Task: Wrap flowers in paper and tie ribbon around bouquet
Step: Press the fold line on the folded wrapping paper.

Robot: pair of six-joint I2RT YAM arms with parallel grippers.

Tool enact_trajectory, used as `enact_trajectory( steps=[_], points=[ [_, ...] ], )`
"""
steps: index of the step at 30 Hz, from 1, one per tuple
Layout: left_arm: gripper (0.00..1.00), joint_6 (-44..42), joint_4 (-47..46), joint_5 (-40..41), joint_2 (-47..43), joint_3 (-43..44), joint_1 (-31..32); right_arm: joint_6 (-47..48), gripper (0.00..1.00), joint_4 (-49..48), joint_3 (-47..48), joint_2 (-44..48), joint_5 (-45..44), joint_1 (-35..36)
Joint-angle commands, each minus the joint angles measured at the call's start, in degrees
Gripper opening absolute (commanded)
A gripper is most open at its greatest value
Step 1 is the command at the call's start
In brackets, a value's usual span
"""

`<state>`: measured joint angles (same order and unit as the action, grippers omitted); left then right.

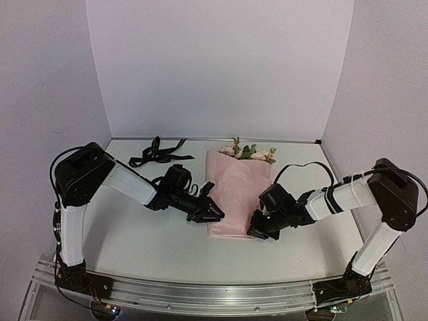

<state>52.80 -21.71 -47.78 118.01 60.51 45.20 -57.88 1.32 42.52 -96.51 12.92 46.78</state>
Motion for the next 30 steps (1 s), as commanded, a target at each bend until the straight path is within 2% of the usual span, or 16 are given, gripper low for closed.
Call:
enact_trajectory(
  steps=[1, 8, 20, 23, 27, 30],
  points=[
    [0.26, 2.01, -3.12, 0.74, 2.64, 0.9, -0.68, 2.41, 0.0, 16.1, -1.55, -1.93, -6.29, -0.62],
    [0.28, 8.41, -7.74, 0.91, 6.74, -1.5, -3.47, 2.49, 0.0, 17.53, -1.16, -2.2, -6.42, -0.62],
    [0.31, 18.96, -14.18, 6.02, 11.54, 2.24, -6.13, 3.48, 0.0, 19.83, -0.39, -2.99, -7.14, -0.62],
    [0.31, 22.25, -18.37, 6.78, 12.59, 2.82, -7.14, 3.87, 0.0, 20.1, -0.05, -3.38, -7.13, -0.64],
    [0.31, 23.43, -18.88, 7.22, 13.9, 5.6, -8.4, 4.26, 0.0, 20.44, 0.41, -4.04, -6.96, -0.62],
    [0.32, 21.91, -15.6, 7.02, 14.64, 9.27, -8.54, 4.48, 0.0, 20.79, 0.63, -4.42, -6.89, -0.61]
  ],
)
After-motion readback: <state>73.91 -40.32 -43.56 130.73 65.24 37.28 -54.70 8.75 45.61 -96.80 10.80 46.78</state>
